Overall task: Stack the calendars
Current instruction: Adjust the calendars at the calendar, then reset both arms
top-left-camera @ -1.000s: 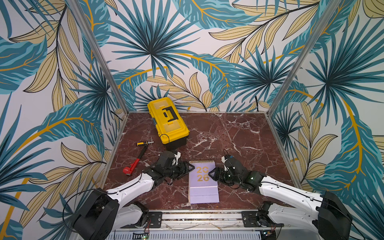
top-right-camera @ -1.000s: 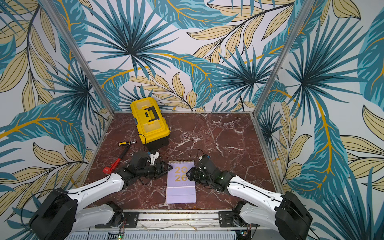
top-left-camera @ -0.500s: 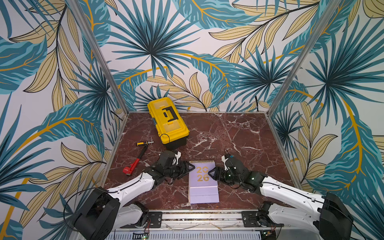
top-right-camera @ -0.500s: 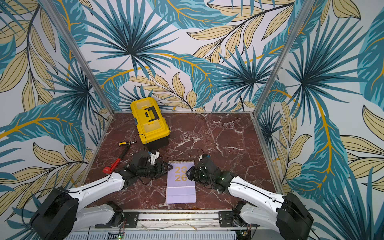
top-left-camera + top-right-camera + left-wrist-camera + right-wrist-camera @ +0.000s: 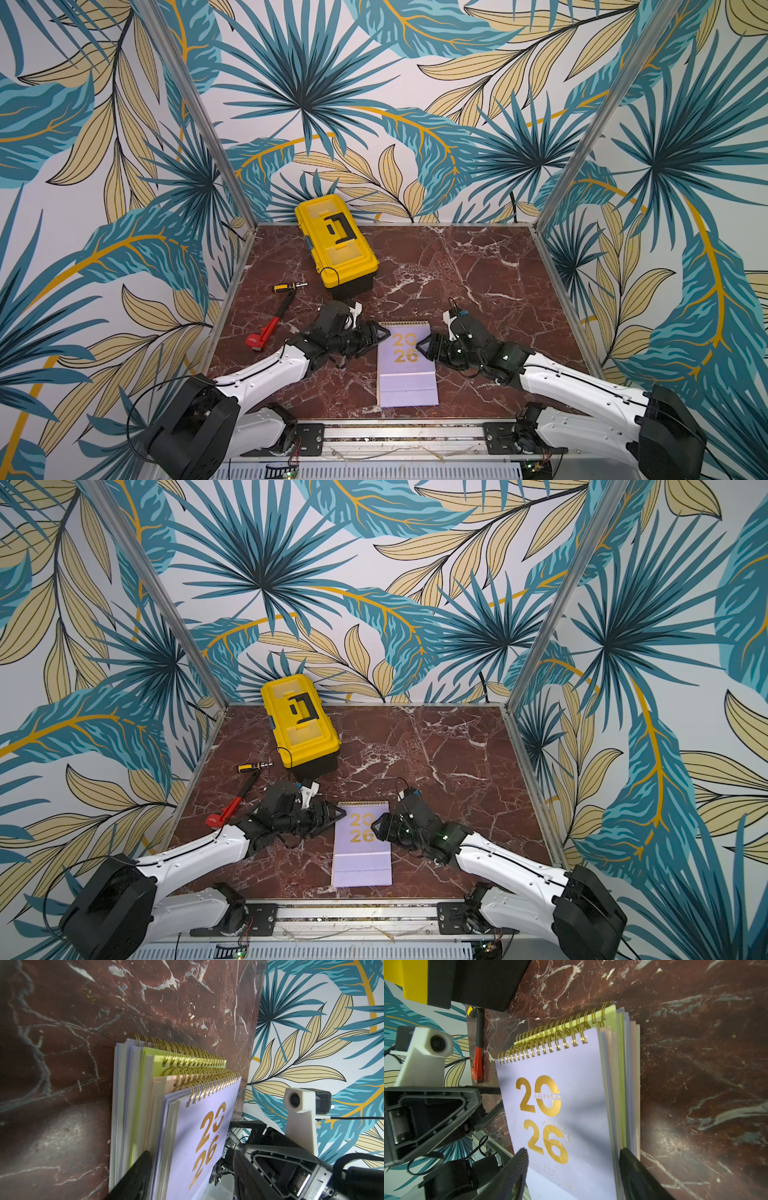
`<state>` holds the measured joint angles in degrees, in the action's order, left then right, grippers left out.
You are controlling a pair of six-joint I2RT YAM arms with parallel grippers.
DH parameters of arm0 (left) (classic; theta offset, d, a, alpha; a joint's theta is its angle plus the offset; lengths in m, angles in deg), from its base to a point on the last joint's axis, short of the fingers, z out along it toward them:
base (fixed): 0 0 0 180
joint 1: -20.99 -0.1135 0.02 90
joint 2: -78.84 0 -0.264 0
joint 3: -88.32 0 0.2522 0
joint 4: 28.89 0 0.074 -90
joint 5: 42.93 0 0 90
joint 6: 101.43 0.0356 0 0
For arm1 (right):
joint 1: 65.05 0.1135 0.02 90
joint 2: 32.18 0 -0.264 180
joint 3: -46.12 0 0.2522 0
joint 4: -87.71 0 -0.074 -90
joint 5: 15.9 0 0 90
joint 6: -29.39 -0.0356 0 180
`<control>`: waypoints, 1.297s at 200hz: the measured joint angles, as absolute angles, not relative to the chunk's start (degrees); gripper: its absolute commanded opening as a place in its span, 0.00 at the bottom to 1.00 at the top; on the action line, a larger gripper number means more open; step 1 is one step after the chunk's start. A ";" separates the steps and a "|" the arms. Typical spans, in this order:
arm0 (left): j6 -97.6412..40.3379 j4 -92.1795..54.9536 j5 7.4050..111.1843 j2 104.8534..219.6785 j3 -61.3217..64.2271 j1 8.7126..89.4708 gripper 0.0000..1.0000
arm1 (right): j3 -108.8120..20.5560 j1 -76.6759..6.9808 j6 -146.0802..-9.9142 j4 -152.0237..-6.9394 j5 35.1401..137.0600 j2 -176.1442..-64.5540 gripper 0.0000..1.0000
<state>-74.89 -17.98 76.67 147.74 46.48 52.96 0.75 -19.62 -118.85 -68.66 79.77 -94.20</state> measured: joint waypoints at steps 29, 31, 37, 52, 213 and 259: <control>-75.05 -18.40 76.69 147.63 46.48 52.96 0.64 | 0.88 -19.62 -118.87 -69.34 80.10 -94.23 0.71; -75.07 -18.46 76.69 147.63 46.48 52.96 0.64 | 0.88 -19.62 -118.87 -69.34 80.12 -94.23 0.71; -75.13 -18.57 76.67 147.63 46.48 52.96 0.64 | 0.90 -19.62 -118.87 -69.36 80.12 -94.20 0.71; -75.20 -18.75 76.67 147.63 46.48 52.96 0.64 | 0.99 -19.62 -118.87 -69.47 80.12 -94.23 0.71; -69.45 -5.77 70.29 142.32 41.80 50.27 0.76 | -1.66 -19.62 -114.68 -55.11 71.73 -82.53 0.99; -57.74 7.35 62.35 136.07 34.57 44.72 1.00 | -10.36 -19.69 -105.43 -45.06 60.60 -78.66 1.00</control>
